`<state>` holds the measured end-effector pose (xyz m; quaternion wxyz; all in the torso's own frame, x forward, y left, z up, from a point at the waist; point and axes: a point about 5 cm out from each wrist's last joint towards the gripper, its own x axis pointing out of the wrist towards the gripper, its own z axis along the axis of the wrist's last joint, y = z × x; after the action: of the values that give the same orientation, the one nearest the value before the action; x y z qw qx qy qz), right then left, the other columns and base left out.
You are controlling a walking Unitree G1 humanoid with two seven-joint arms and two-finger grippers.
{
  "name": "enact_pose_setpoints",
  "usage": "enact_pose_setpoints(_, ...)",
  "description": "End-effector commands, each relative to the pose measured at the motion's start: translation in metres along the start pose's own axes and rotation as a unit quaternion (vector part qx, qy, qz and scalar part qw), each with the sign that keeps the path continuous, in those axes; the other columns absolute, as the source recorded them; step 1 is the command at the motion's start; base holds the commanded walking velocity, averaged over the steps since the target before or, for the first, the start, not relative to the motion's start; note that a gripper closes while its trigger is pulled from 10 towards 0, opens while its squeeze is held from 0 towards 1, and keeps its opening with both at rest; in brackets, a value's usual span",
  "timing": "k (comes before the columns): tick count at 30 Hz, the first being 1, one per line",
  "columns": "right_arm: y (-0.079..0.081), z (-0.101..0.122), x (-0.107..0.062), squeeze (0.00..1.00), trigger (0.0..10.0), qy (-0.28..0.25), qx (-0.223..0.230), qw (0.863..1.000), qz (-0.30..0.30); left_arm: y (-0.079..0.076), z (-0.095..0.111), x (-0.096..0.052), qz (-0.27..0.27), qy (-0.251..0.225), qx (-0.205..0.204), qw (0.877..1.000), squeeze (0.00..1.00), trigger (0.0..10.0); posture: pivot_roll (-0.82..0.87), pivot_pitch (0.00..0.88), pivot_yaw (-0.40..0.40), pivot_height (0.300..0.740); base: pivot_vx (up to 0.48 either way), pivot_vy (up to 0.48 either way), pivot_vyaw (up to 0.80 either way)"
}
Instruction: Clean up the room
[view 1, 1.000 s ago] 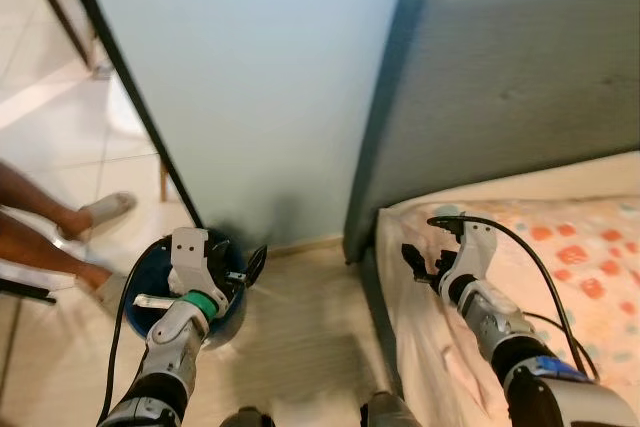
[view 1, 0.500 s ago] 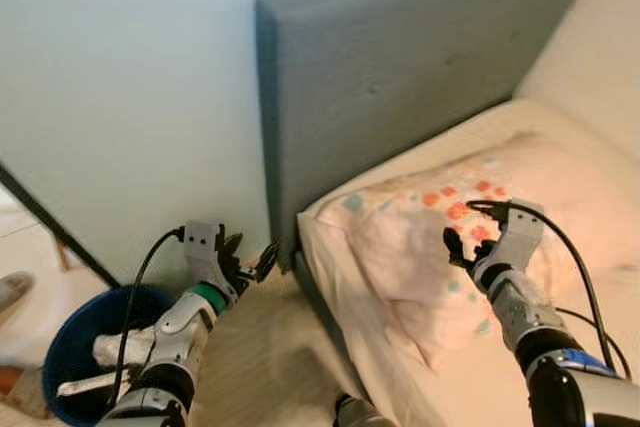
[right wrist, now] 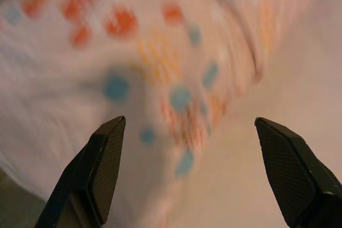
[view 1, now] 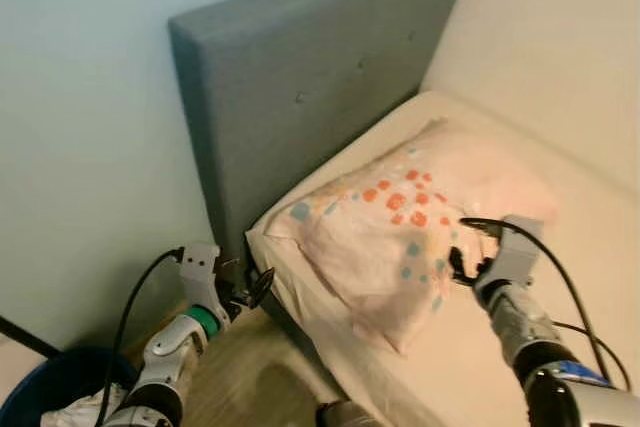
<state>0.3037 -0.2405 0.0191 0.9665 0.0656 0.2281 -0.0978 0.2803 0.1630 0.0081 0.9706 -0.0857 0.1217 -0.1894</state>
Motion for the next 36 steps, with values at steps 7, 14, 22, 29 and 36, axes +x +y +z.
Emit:
enact_pose_setpoints(7, -0.007, -0.047, -0.015, 0.00, 10.0, 0.078, -0.026, 0.997, -0.003, -0.003, 0.000, 0.004, 0.014, 0.002, 0.006, 1.000, 0.00, 10.0, -0.13, 0.004, 0.028, 0.715, 0.000, 0.000, -0.80)
enact_pose_setpoints(14, -0.006, -0.066, -0.022, 0.00, 10.0, 0.107, -0.035, 0.994, 0.001, -0.001, -0.008, 0.000, 0.038, 0.020, 0.003, 0.999, 0.00, 10.0, -0.13, 0.002, 0.031, 0.715, 0.000, 0.000, -0.80)
enact_pose_setpoints(22, 0.003, -0.085, -0.029, 0.00, 10.0, 0.140, -0.057, 0.988, 0.023, 0.010, -0.027, -0.015, 0.096, 0.071, -0.001, 0.993, 0.00, 10.0, -0.12, 0.000, 0.028, 0.715, 0.000, 0.000, -0.80)
enact_pose_setpoints(29, 0.019, -0.096, -0.033, 0.00, 10.0, 0.159, -0.087, 0.981, 0.066, 0.026, -0.045, -0.036, 0.167, 0.108, -0.011, 0.980, 0.00, 10.0, -0.12, 0.000, 0.024, 0.715, 0.000, 0.000, -0.80)
enact_pose_setpoints(36, 0.034, -0.097, -0.032, 0.00, 10.0, 0.161, -0.106, 0.976, 0.102, 0.044, -0.064, -0.066, 0.259, 0.160, -0.015, 0.952, 0.00, 10.0, -0.12, 0.000, 0.021, 0.715, 0.000, 0.000, -0.80)
